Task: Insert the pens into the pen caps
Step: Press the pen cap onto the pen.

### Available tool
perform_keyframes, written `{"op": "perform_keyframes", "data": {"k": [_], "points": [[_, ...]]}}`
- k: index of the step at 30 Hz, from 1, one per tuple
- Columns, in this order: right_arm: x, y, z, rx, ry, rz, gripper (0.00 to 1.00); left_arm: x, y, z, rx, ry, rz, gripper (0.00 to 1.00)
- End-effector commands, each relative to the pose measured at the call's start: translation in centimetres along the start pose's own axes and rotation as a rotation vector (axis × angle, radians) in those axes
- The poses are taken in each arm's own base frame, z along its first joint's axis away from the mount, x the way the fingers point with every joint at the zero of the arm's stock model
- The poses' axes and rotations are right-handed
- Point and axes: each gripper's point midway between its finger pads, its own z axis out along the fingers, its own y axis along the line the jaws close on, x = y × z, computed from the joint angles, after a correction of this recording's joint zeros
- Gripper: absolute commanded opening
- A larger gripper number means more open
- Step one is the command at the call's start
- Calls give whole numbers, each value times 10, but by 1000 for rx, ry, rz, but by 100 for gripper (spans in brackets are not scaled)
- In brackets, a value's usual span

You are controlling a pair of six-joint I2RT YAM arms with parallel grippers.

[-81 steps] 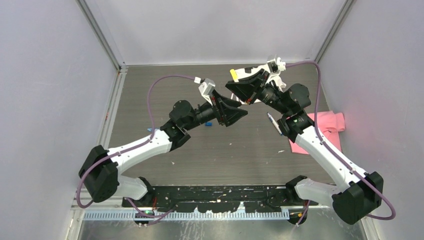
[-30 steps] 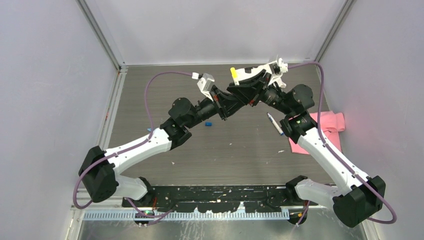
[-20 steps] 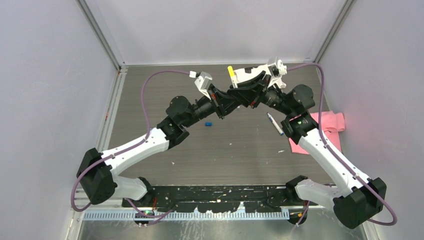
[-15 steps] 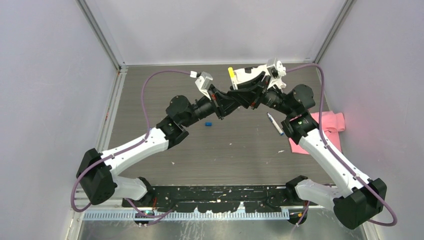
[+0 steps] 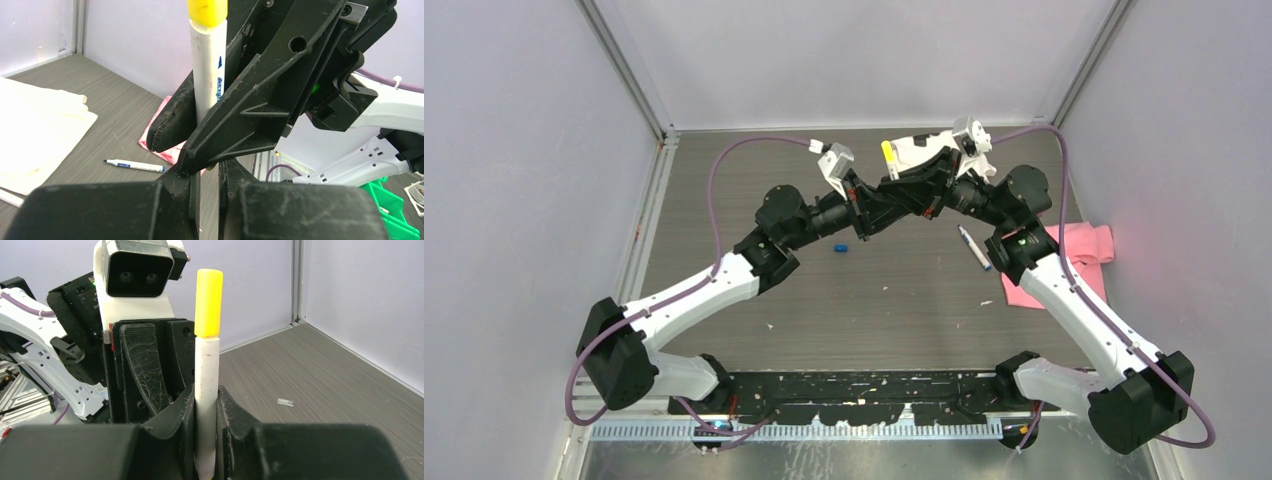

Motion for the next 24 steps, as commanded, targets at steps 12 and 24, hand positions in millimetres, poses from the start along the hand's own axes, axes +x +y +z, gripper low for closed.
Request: {"op": "perform_keyframes", "data": {"k": [12, 24], "points": [[-14, 15, 0, -71, -7, 27, 1, -34, -34, -45, 60, -77, 39, 66], [4, 19, -8, -104, 41, 36, 1, -102, -37, -75, 18, -130, -42, 83]]}}
